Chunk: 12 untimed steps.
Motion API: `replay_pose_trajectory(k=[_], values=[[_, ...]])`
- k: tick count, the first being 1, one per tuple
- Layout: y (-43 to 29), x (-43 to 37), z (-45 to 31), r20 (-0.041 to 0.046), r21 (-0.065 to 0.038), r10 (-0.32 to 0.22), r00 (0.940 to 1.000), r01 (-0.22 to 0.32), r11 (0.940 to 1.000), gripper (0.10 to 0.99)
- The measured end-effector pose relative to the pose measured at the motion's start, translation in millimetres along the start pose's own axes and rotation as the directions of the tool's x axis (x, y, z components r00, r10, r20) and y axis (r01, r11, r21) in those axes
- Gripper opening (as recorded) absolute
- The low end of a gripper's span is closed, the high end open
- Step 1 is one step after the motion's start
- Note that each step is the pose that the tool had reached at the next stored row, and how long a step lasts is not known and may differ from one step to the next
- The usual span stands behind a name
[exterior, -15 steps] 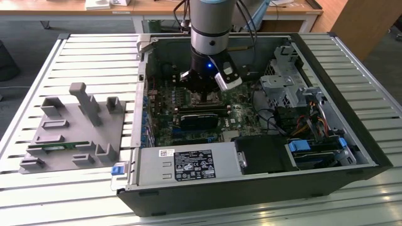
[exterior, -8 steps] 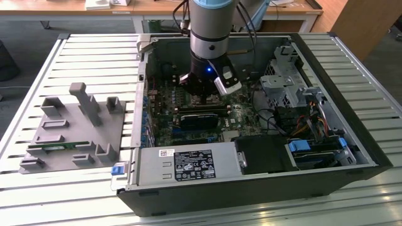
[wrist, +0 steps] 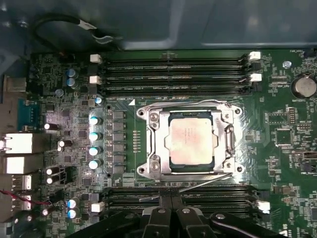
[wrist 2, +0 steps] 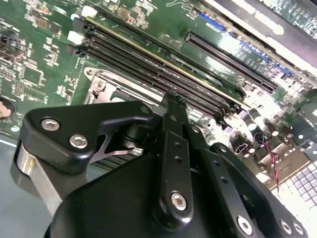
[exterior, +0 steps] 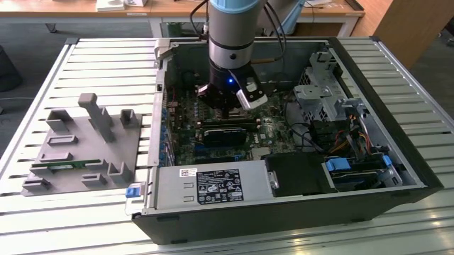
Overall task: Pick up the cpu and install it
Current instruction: 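Install the second cpu locking lever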
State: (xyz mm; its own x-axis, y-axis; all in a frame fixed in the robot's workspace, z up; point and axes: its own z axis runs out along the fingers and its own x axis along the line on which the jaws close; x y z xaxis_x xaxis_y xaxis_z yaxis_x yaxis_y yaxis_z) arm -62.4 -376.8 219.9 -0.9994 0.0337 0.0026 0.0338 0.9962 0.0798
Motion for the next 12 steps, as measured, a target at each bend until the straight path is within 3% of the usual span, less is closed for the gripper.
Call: replay_pose_trajectory(k=[6, 9, 12], values=[[-1.3, 1.7, 9.9, -0.0004, -0.008, 0.000, 1.0000, 0.000, 1.0000, 0.106], [-2.0, 2.3, 11.3, -0.0008, -0.025, 0.000, 1.0000, 0.000, 0.9997, 0.106], [-4.7, 4.4, 11.6, -0.0011, -0.031, 0.000, 1.0000, 0.000, 0.9995, 0.106]])
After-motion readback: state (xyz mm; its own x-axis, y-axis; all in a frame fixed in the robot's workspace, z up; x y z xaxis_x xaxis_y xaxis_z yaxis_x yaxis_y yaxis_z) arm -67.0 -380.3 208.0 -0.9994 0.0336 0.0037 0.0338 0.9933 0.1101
